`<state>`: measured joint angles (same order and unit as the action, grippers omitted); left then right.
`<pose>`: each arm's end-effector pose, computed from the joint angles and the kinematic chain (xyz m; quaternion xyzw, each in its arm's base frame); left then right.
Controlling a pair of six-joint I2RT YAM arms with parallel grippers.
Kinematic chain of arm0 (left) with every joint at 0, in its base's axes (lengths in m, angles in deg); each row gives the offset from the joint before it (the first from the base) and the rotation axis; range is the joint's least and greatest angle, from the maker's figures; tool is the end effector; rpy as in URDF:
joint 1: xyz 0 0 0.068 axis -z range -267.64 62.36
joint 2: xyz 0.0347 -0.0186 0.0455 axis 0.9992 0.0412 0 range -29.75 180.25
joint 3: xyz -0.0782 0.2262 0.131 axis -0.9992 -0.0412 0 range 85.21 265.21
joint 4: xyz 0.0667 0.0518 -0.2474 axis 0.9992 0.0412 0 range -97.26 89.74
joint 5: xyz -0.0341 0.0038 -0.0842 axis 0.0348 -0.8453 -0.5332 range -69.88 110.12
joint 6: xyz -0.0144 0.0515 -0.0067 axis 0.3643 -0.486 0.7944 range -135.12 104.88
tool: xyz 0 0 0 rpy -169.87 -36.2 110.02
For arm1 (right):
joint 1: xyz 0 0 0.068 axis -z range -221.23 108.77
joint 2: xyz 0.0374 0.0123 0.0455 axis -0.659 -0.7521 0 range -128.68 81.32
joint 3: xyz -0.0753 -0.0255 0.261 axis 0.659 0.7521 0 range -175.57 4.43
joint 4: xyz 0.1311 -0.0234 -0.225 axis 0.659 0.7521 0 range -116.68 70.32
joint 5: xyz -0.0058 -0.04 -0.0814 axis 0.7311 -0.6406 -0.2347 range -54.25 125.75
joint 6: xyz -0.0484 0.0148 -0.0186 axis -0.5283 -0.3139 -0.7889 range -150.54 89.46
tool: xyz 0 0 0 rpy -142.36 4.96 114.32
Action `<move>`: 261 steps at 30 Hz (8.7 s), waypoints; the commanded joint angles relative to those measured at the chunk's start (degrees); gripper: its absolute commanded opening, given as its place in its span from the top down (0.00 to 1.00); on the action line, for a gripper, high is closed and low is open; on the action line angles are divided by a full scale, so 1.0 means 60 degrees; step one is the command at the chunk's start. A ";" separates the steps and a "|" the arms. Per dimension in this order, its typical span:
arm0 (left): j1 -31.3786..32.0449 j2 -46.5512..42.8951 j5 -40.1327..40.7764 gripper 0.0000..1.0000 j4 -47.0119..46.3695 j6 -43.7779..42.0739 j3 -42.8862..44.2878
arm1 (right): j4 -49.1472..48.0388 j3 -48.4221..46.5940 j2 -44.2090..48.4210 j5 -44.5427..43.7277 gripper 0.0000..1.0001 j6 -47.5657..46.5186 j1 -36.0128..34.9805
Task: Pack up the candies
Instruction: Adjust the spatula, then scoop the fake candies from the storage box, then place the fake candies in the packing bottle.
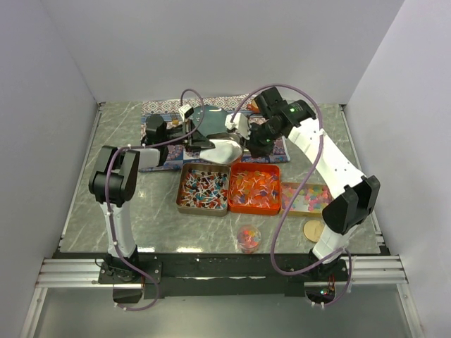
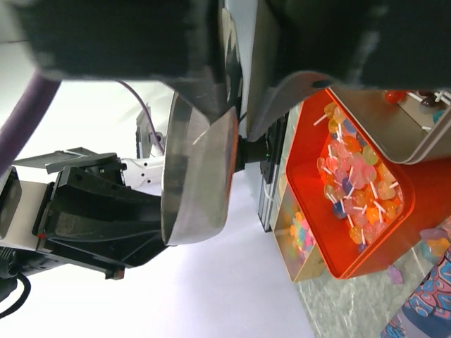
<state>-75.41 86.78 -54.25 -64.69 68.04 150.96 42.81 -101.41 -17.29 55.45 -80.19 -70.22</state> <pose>0.4054 -0.1230 0.2076 0.0604 0.6934 -0.7106 0.1034 0.2960 0.1778 0.3698 -0.6378 0.7140 0.1211 0.2621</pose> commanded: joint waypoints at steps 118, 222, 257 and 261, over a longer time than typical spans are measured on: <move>-0.1422 -0.4013 0.7459 0.99 1.0479 -0.7735 -0.4266 | -0.2438 0.5627 0.0217 -0.0737 1.00 -0.1174 -0.0252; -0.2829 -0.1579 0.4953 0.65 1.7071 -1.5221 0.1595 | -0.6232 1.0125 0.5301 0.8902 1.00 0.0269 0.5125; -0.2844 -0.2576 0.5085 0.61 1.6632 -1.4870 0.1257 | 0.0589 0.9334 0.8011 0.5594 1.00 -0.6077 0.5125; -0.2844 -0.2503 0.5158 0.61 1.6544 -1.4826 0.1374 | 0.0897 0.9554 0.8465 0.5052 1.00 -0.6343 0.5125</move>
<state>-92.33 73.18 -23.82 34.61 -19.43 158.33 44.78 -44.30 31.10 86.84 -112.82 -39.69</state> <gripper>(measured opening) 0.388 0.301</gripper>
